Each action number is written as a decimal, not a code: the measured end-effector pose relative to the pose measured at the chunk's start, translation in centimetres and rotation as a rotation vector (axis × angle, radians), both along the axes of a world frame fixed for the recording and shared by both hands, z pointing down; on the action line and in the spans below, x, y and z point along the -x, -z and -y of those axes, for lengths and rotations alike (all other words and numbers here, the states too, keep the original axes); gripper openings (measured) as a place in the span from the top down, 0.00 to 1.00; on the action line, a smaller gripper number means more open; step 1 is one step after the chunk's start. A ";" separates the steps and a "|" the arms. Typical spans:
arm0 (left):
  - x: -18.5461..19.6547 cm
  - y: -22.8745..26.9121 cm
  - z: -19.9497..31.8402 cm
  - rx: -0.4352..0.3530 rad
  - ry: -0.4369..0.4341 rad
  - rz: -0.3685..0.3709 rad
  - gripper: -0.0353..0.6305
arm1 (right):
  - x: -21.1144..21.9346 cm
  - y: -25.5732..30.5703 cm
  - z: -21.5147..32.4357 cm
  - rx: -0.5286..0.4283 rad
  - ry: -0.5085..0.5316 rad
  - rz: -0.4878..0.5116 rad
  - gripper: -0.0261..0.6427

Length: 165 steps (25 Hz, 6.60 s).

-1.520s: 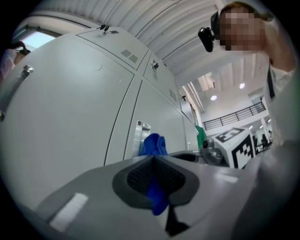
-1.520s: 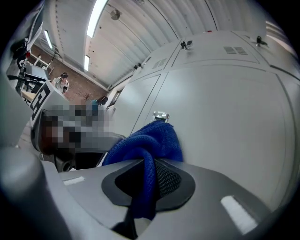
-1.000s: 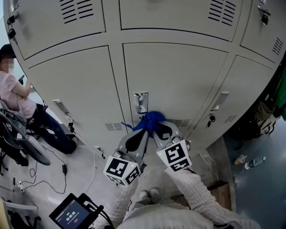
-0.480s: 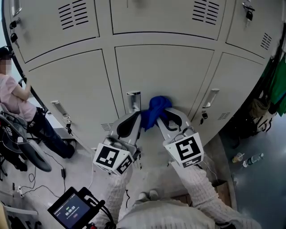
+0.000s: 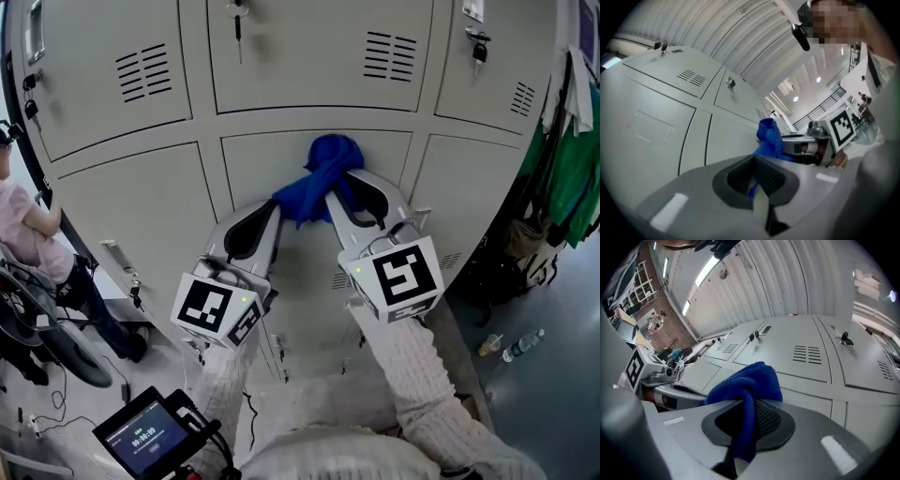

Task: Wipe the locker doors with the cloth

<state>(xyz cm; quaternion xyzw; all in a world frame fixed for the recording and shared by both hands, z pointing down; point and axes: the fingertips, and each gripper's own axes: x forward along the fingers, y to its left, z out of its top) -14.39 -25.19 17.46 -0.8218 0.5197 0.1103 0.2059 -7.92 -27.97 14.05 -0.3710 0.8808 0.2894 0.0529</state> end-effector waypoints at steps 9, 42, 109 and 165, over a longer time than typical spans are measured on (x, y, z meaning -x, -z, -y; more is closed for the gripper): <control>0.1 1.8 0.0 -0.036 -0.015 -0.002 0.94 | 0.7 2.1 0.7 -0.018 0.004 0.000 0.88; -3.0 -16.0 -1.0 0.359 -0.089 -0.104 0.94 | -0.6 -23.5 2.1 0.380 -0.069 -0.144 0.88; -10.9 -15.1 1.8 0.326 -0.239 -0.026 0.94 | -8.2 -16.0 4.4 0.247 -0.092 0.028 0.88; -5.0 -22.7 -6.1 0.515 -0.116 -0.243 0.94 | -3.3 -25.9 -5.6 0.635 0.171 0.152 0.88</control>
